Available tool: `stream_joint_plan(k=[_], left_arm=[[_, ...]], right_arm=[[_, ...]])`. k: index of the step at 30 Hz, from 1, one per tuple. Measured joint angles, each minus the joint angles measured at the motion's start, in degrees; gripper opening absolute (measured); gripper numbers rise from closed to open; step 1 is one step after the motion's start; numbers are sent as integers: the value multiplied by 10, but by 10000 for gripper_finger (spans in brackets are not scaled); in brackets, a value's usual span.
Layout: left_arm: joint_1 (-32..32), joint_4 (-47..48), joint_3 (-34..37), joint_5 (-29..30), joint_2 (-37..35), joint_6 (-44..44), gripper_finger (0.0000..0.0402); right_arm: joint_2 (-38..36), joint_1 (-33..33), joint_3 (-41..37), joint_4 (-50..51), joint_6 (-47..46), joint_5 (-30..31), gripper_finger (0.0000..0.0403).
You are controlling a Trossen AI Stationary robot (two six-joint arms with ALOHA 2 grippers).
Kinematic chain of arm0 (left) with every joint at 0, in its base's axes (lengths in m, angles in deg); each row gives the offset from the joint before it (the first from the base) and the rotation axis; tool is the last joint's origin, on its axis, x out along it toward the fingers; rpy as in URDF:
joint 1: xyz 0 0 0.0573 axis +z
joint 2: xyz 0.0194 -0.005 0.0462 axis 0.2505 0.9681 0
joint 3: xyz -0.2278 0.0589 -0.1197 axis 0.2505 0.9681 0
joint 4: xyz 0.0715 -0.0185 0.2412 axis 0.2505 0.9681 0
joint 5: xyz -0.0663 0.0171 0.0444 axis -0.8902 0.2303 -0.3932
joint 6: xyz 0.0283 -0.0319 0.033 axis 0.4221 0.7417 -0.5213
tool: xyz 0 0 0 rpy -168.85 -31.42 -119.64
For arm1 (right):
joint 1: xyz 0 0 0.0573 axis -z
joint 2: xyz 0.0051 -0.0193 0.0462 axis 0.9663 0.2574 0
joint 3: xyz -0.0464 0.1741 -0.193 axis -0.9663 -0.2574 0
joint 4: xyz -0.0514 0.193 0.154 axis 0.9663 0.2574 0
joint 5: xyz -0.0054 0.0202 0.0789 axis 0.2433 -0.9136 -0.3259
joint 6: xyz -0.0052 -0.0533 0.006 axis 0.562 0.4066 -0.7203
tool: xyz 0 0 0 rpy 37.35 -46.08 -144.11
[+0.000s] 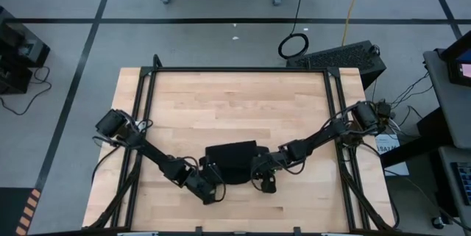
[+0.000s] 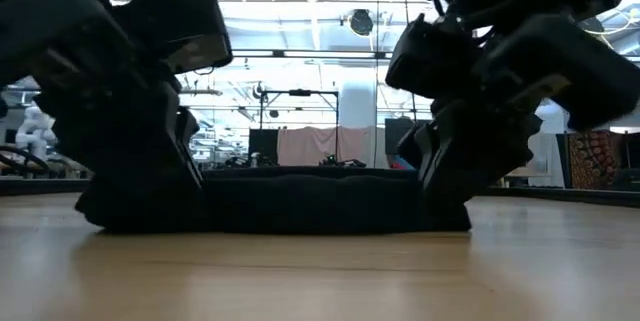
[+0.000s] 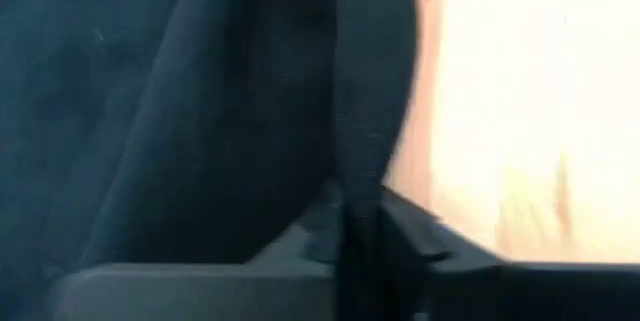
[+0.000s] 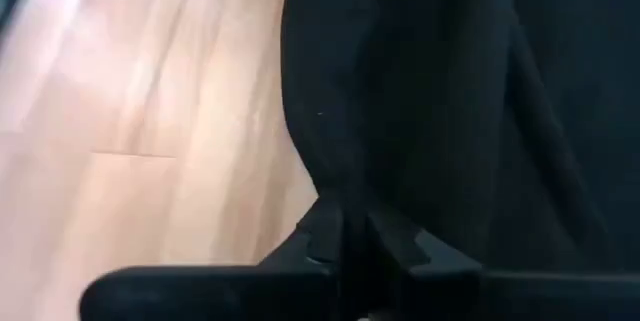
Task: Roll towel
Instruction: Roll the black microfiber towel
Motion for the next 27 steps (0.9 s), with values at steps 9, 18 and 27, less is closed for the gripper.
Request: stream_joint_plan(k=[9,18,27], left_arm=[[6,0,-38,-132,-56,66,14],[21,-31,-35,-197,-97,103,13],[31,-249,78,-230,-84,202,13]], right_arm=[[-50,15,-1,2,-117,-177,2],[-69,55,0,-3,-215,-325,2],[-38,106,1,-20,-273,-461,2]])
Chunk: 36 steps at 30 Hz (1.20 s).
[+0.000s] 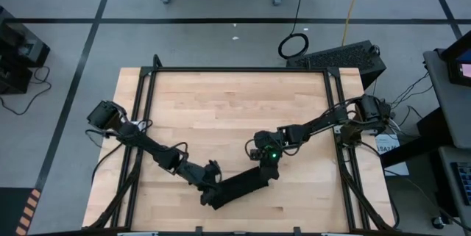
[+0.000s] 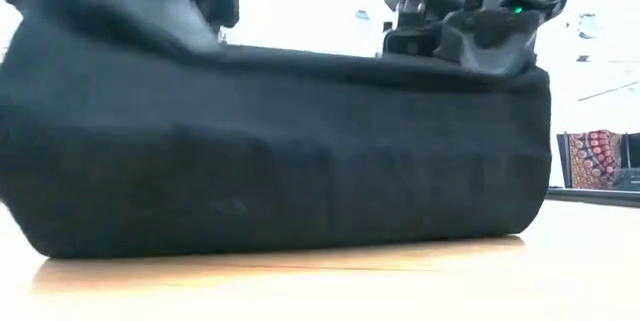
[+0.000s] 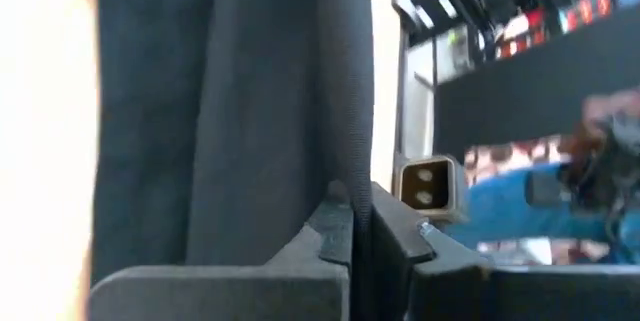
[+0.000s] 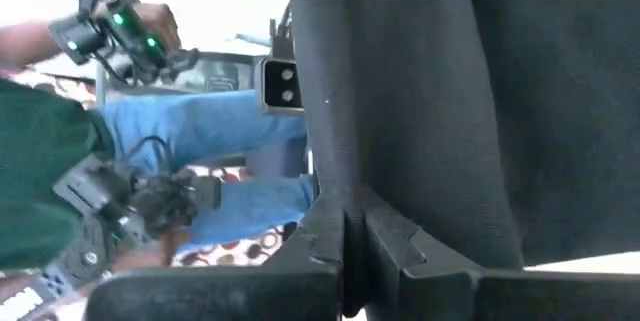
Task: Roll towel
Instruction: Roll the black microfiber towel
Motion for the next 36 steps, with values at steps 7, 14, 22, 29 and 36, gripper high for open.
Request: stream_joint_plan(k=[7,14,22,29,36], left_arm=[[3,-56,68,38,0,37,13],[14,-54,71,34,8,16,13],[36,-121,72,-74,10,88,13],[52,-85,71,-86,9,111,13],[67,-96,70,-89,55,107,13]], right_arm=[[21,26,0,-12,-27,4,2],[50,32,0,-17,-50,-16,2],[55,34,-1,-76,-114,-87,2],[55,33,-2,-108,-170,-114,8],[72,32,-2,-95,-180,-99,18]])
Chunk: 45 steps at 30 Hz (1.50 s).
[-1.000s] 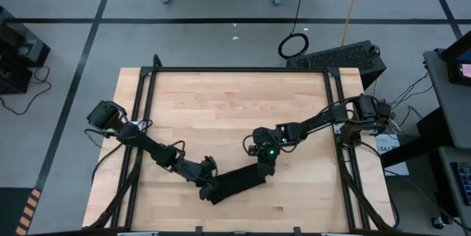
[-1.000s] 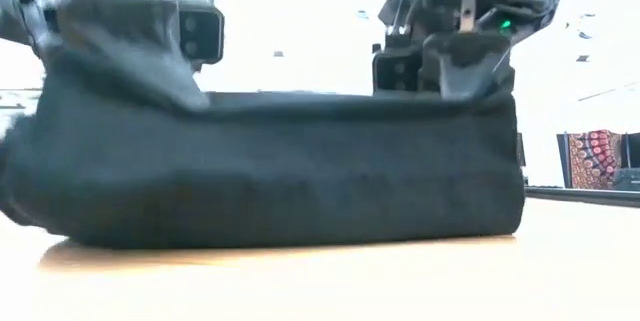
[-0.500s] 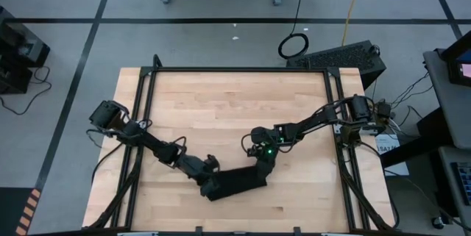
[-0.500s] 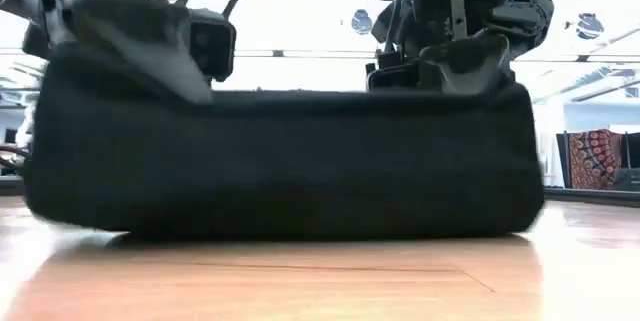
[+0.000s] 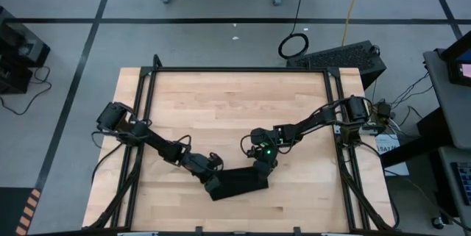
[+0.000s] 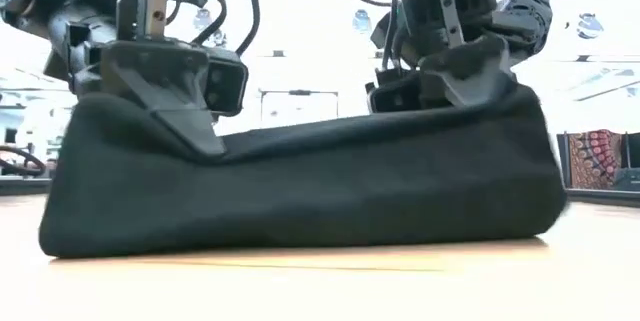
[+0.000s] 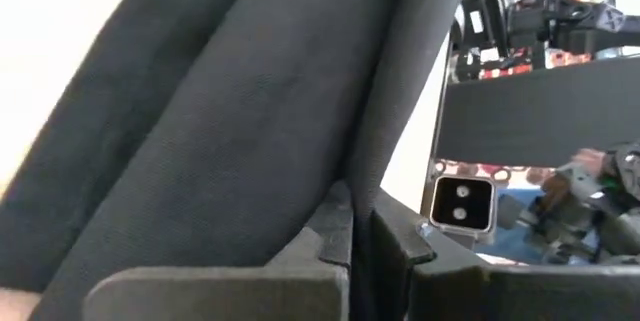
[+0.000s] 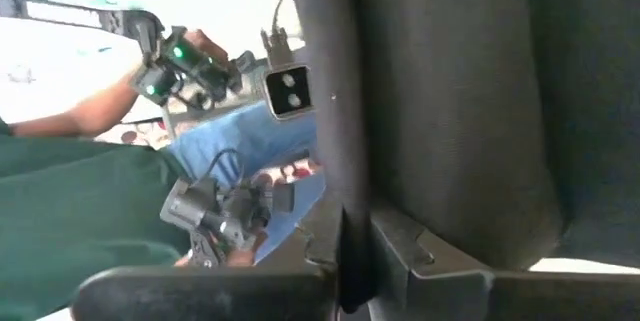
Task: Roll towel
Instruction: Roll the black microfiber towel
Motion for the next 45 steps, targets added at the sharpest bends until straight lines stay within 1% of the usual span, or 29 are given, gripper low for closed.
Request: stream_joint_plan(k=[6,10,14,17,20,23,26,29,31,34,36,40,42,45], left_arm=[[1,-18,0,-1,15,12,13],[1,-86,2,-32,19,51,13],[1,-144,1,-65,19,112,13],[1,-137,1,-58,19,120,13],[0,-101,2,-52,19,120,13],[0,-74,2,-54,18,120,13],[2,-65,1,-53,17,123,13],[5,-67,1,-50,17,135,13],[7,-70,1,-47,17,142,13],[13,-72,1,-45,17,150,13],[17,-74,1,-44,17,158,13],[28,-78,1,-44,18,165,13],[33,-80,1,-43,18,165,13],[40,-81,1,-41,18,168,13]], right_arm=[[16,-5,1,1,10,-4,19],[13,-6,0,-3,6,-10,19],[11,-8,0,-19,-2,-46,19],[10,-12,1,-20,3,-60,20],[10,-18,0,-17,10,-62,26],[3,-23,-1,-11,12,-52,42],[-6,-26,-1,-7,18,-28,70],[-33,-28,-1,5,37,-1,101],[-63,-31,-1,18,70,15,121],[-121,-43,0,70,141,70,153],[-160,-59,0,120,200,124,178],[-222,-103,0,214,329,270,230],[-243,-129,0,237,382,348,250],[-257,-163,0,250,432,464,267]])
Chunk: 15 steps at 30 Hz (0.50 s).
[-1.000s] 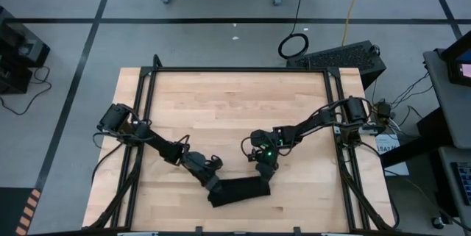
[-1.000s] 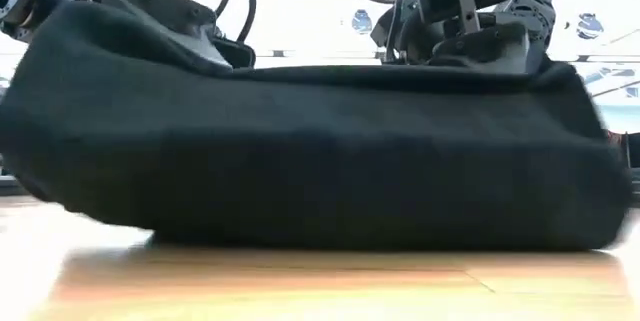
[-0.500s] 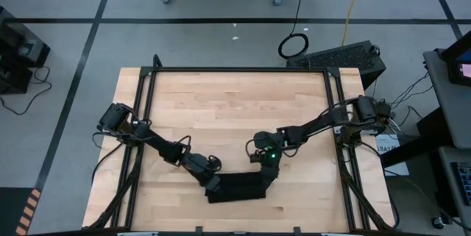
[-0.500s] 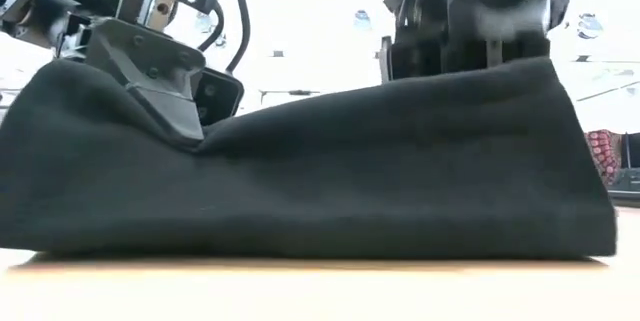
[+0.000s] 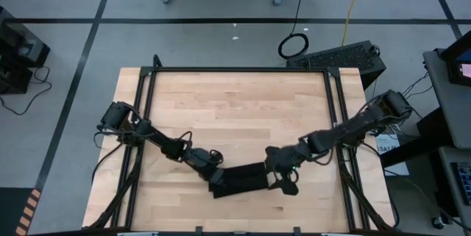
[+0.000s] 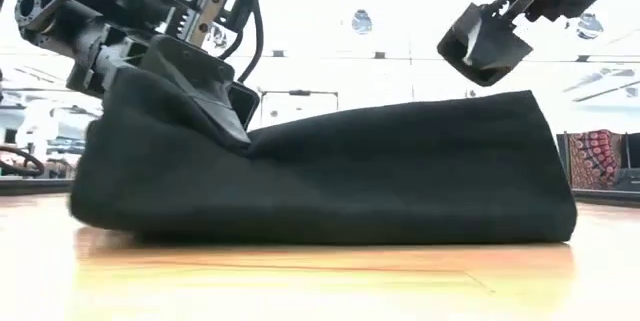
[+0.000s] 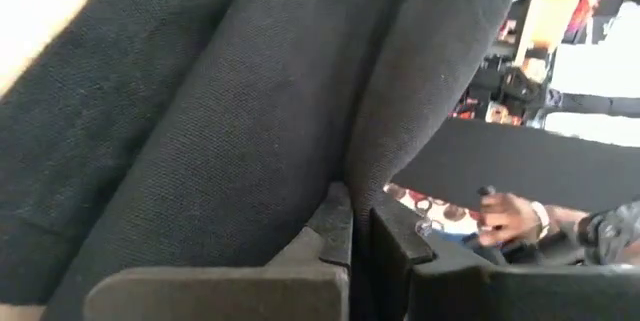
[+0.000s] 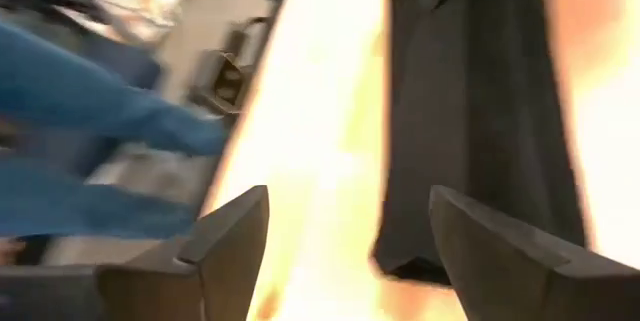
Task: Roll towel
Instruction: Roll the black microfiber towel
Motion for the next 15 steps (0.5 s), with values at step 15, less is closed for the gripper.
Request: stream_joint_plan(k=[15], left_arm=[[6,6,-1,23,0,28,13]], right_arm=[[67,-45,0,7,143,212,227]])
